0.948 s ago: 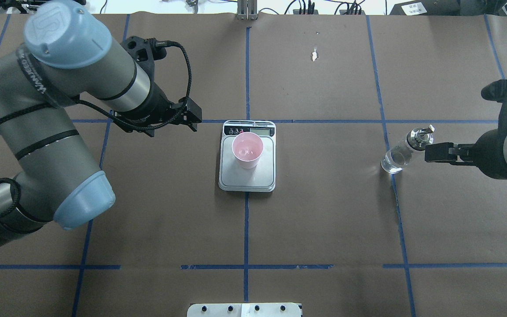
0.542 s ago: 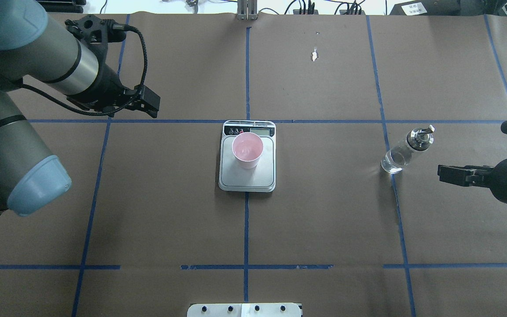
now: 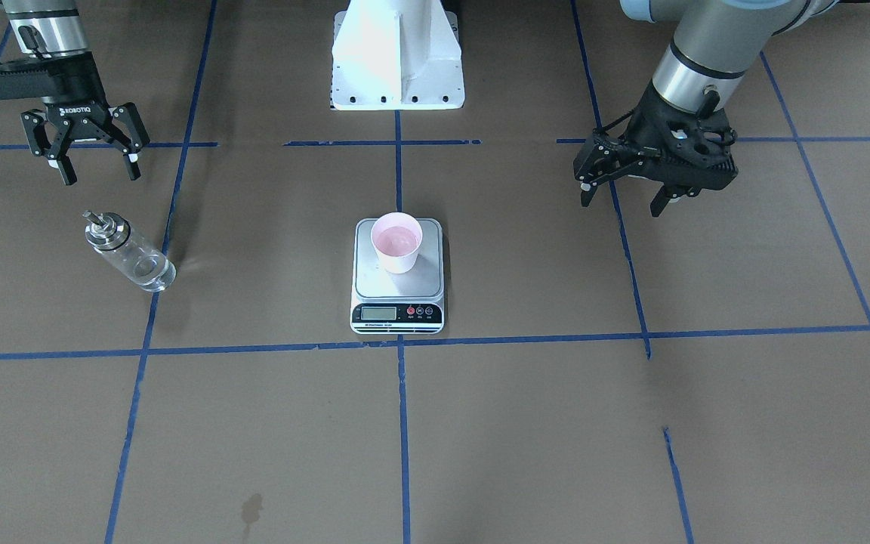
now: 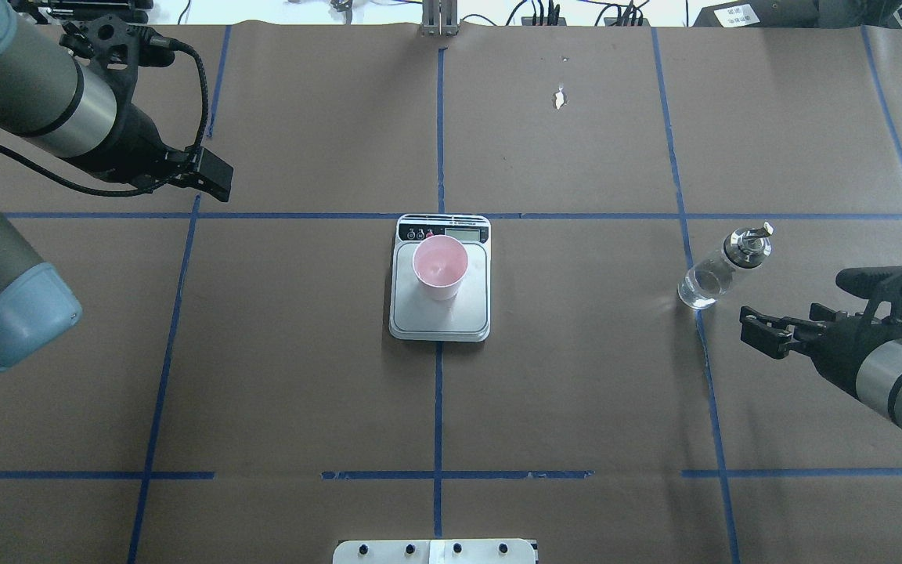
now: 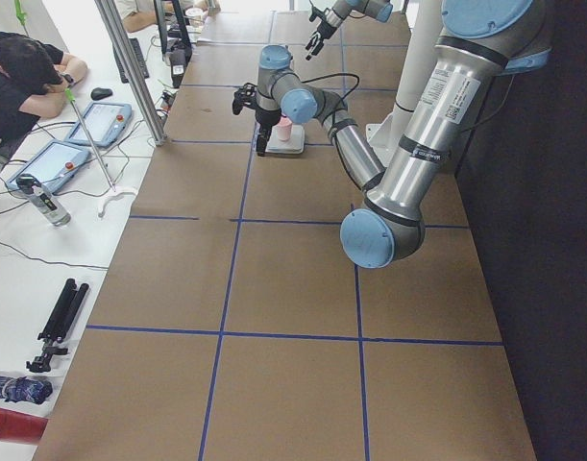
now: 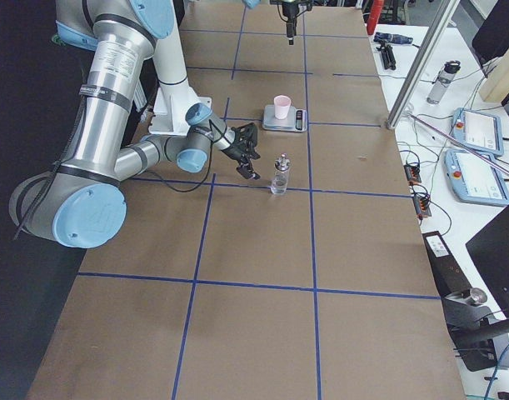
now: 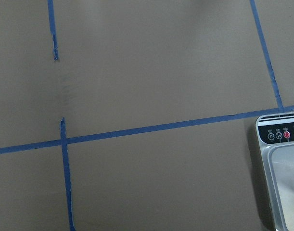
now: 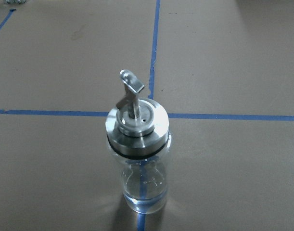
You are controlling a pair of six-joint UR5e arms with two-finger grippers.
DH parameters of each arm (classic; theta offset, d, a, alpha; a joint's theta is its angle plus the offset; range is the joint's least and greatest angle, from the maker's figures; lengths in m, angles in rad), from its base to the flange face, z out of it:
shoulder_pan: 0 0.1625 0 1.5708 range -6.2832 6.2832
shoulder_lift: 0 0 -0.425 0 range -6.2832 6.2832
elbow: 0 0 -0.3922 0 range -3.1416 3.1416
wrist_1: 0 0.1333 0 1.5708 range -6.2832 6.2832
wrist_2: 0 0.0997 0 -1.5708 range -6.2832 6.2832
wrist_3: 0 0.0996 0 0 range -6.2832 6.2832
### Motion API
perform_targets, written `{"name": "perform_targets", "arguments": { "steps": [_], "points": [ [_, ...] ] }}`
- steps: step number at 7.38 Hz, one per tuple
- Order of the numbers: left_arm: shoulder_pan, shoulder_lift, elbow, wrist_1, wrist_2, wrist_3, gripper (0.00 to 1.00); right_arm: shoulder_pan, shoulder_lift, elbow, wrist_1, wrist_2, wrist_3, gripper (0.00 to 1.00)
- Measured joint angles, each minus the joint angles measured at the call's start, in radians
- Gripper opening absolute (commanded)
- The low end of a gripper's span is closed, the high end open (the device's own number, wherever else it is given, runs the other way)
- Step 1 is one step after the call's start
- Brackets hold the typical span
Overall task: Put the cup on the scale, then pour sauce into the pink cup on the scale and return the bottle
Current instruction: 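Withdraw the left gripper from the cup while the right gripper approaches the glass bottle, then close the right gripper around the glass sauce bottle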
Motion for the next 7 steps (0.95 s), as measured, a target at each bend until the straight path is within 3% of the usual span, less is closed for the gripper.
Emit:
{"name": "perform_targets", "arguments": {
  "steps": [2,7],
  "points": [
    [-0.016,0.028,-0.001,-0.003,0.001,0.051,1.0,-0.065,0.0,-0.055,0.077,-0.098,0.002,1.0],
    [-0.037,0.069,0.001,-0.005,0.003,0.162,1.0,-0.132,0.007,-0.115,0.091,-0.279,-0.006,1.0]
  ]
}}
